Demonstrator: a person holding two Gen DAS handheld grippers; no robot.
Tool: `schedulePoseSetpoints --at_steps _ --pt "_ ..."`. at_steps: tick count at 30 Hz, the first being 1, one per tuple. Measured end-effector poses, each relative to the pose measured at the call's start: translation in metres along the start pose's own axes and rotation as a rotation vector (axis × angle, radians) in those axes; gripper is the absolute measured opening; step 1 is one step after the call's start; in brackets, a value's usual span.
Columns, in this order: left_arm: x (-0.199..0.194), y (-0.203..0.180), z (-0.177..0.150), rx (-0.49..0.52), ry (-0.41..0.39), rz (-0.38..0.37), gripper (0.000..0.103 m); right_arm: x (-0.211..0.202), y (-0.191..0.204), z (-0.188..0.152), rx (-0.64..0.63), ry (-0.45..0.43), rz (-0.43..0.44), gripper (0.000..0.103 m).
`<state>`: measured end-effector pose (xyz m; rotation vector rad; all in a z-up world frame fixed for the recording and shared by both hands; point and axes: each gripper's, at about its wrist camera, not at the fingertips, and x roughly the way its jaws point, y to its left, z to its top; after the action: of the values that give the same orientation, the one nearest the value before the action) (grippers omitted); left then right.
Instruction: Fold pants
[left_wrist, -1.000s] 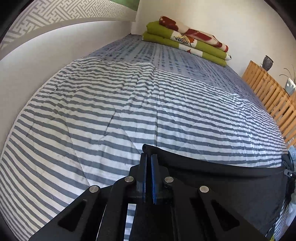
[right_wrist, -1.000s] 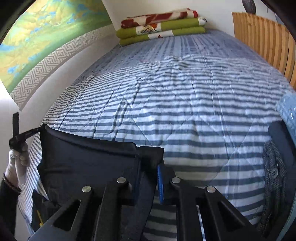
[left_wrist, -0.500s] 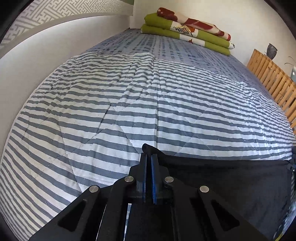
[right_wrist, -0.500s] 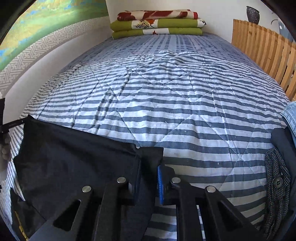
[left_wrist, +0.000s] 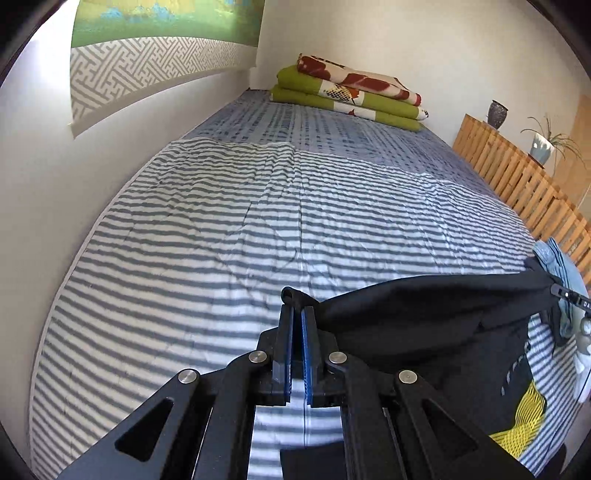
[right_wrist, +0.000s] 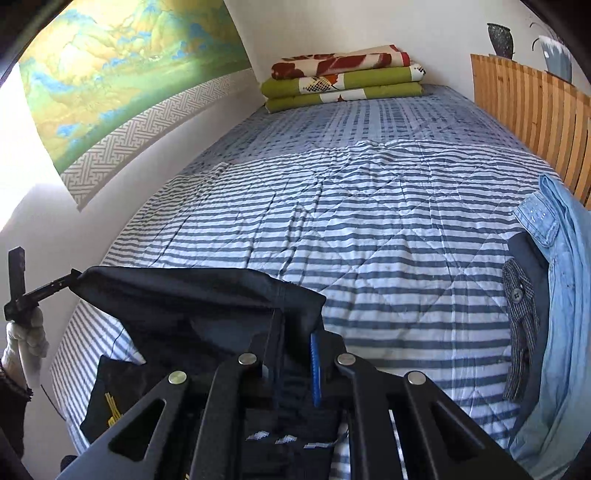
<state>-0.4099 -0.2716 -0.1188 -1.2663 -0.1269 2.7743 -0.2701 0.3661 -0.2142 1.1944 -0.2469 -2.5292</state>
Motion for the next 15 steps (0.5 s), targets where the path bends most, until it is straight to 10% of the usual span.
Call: schedulePoseSetpoints --at_steps 15 --pt "-0.096 -0.011 -0.199 -0.049 0.05 0.026 0.004 -0.064 0.035 -0.146 -0.179 0.04 -0.014 0.007"
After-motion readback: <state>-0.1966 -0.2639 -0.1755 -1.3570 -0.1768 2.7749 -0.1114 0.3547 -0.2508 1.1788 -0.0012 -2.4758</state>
